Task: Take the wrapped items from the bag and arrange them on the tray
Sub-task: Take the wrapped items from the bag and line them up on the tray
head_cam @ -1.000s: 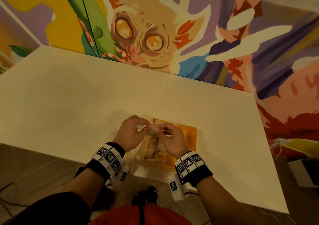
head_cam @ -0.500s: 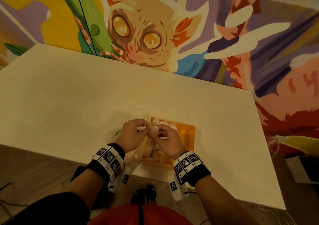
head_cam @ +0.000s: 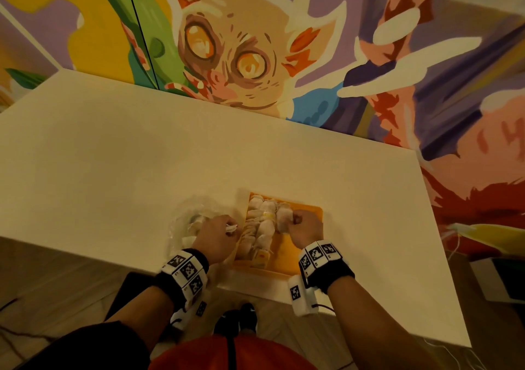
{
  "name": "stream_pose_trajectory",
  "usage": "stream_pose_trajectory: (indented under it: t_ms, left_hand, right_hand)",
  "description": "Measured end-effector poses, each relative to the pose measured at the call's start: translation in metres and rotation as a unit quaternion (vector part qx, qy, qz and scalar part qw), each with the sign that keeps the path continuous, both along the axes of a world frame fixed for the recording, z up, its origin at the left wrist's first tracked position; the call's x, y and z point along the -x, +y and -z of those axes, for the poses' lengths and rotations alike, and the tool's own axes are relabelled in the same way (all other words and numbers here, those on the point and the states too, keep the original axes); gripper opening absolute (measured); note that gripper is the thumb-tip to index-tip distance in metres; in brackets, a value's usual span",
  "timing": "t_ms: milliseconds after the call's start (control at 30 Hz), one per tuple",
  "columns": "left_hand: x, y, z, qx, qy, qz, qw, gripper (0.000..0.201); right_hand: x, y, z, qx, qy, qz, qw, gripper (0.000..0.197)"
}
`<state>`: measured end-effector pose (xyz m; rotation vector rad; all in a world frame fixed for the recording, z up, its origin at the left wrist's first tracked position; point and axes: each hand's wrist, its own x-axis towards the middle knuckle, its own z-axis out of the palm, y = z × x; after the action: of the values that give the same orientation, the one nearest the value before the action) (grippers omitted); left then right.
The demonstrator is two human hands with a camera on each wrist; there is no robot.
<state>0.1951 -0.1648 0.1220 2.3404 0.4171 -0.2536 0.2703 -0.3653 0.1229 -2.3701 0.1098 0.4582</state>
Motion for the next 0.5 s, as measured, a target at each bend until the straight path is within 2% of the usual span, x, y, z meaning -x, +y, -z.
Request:
stream_pose_trajectory:
  t_ms: [67, 200, 300, 400, 500]
  left_hand:
    - [0.001, 0.001, 0.006, -0.005, 0.025, 0.015, 1.000, 0.020]
    - [0.002, 0.001, 0.014, -0.004, 0.051, 0.031, 0.998, 0.019]
    - [0.001, -0.001, 0.015, -0.001, 0.044, 0.039, 0.998, 0.019]
    - [0.000, -0.003, 0.014, -0.002, 0.046, 0.050, 0.998, 0.018]
    - [0.000, -0.003, 0.014, -0.004, 0.050, 0.049, 0.998, 0.018]
  right_hand:
    - [-0.007, -0.004, 0.003, 0.061, 0.038, 0.008, 0.997, 0.019]
    - [-0.018, -0.001, 0.016, 0.105, 0.091, -0.001, 0.990, 0.013]
    - [-0.023, 0.004, 0.028, 0.092, 0.113, 0.000, 0.989, 0.017]
    - [-0.029, 0.008, 0.034, 0.121, 0.127, -0.012, 0.984, 0.019]
    - [-0.035, 0.010, 0.038, 0.121, 0.136, 0.006, 0.983, 0.036]
